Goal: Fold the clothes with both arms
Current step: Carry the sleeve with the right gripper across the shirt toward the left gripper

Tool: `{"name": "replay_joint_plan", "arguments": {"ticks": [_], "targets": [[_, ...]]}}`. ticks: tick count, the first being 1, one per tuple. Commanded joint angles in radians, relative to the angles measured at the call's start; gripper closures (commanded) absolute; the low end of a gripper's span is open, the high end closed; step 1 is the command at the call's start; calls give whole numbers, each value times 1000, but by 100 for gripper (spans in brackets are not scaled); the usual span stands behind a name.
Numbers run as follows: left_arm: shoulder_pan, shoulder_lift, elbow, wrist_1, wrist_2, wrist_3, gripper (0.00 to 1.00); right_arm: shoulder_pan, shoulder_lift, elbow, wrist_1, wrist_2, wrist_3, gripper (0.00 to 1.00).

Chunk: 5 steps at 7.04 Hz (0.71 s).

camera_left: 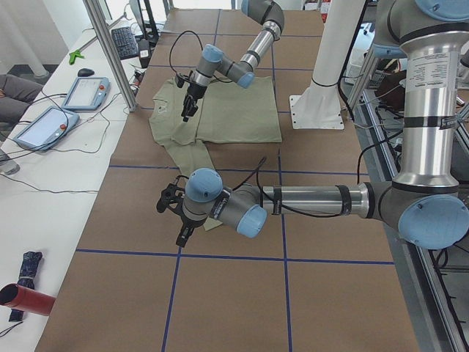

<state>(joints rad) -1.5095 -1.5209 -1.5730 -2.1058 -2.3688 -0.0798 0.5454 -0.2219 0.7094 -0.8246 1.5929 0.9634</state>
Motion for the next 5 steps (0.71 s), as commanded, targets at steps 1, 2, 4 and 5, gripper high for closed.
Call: {"name": "replay_joint_plan", "arguments": {"ticks": [1,2,4,5], "targets": [[0,1,14,1,-3,-6,0,-10,3,-1,1,-1,33,1],[2,-4,21,-14,3,-119,0,-12,-11,8,-4,7,76,1],[34,16,21,-136,-3,-306,0,5,-91,233,-261,89,97,1],[117,40,21,-252,5,-483,0,36,-94,314,-438,181,97,1]]}}
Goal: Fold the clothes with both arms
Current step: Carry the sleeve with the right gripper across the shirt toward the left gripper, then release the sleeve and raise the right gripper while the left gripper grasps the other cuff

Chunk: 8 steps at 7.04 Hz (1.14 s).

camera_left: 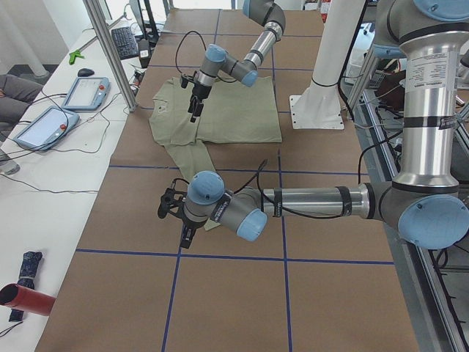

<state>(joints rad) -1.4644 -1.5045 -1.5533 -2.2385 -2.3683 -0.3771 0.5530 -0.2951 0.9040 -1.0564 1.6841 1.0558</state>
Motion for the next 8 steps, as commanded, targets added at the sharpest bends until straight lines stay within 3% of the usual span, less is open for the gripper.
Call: {"name": "replay_joint_plan", "arguments": {"ticks": [1,2,3,5,6,8], "targets": [[163,33,1,-257,59,-421,0,65,-22,174,-346,154,4,1],[265,41,-4,-347,123,-621,0,86,-45,249,-475,179,3,1],[345,46,-30,-352,209,-716,0,117,-105,350,-570,210,-2,1],[473,76,-30,-346,407,-764,0,189,-337,650,-707,296,-28,0],[499,76,-18,-337,455,-764,0,215,-434,752,-741,321,-87,0],[547,76,28,-336,509,-763,0,235,-507,805,-771,339,-117,0]]}}
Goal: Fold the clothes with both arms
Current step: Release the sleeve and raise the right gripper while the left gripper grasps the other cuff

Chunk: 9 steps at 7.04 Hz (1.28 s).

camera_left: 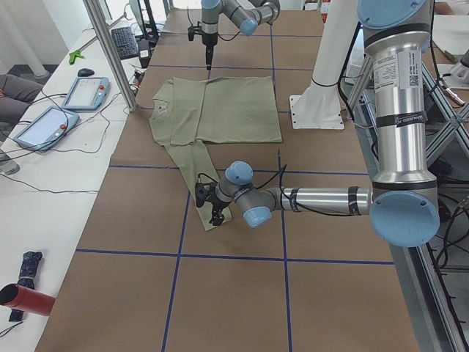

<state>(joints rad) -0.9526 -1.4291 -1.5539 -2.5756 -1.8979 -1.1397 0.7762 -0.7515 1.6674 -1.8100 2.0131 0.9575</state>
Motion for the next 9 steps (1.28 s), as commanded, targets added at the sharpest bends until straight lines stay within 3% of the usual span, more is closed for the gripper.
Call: {"name": "replay_joint_plan", "arguments": {"ticks": [1,4,5,9], "targets": [[61,-5,52,2,42,0,0,12,-54,41,-14,10,-22,0],[71,-5,64,3,42,6,2,14,-52,43,-11,12,-22,0],[71,-4,63,3,42,6,8,14,-51,45,-12,13,-22,0],[69,-2,51,6,40,5,61,25,-51,49,-11,35,-22,0]]}}
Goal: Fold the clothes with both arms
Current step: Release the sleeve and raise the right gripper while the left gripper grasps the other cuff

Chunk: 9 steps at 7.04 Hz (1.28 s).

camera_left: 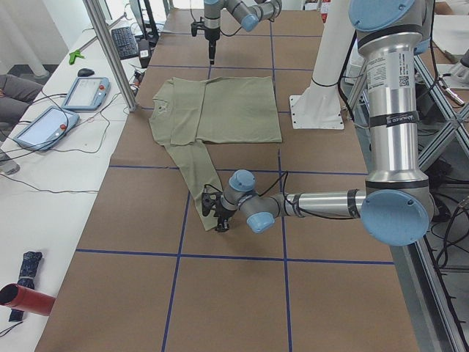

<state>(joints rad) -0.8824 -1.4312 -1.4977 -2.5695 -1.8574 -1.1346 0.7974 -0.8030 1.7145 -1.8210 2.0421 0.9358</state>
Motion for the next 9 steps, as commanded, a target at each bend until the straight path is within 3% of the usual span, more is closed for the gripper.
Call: {"name": "replay_joint_plan", "arguments": {"ticks": [1,2,4,6,7,8,9], "targets": [[0,0,-9,0,0,-1,75,5,1,2,0,21,0,0],[-1,2,-16,2,0,-4,92,5,-2,10,0,20,0,0],[-1,5,-70,34,-2,-8,100,8,-21,29,0,21,0,0],[0,-6,-363,409,-11,-10,100,34,-124,124,-6,41,0,0],[3,-44,-457,543,-25,-11,100,43,-169,158,-6,47,0,0],[3,-166,-461,656,-87,-30,100,48,-217,196,-4,47,-8,0],[3,-305,-454,798,-91,-31,100,54,-276,250,-4,47,-18,0]]}}
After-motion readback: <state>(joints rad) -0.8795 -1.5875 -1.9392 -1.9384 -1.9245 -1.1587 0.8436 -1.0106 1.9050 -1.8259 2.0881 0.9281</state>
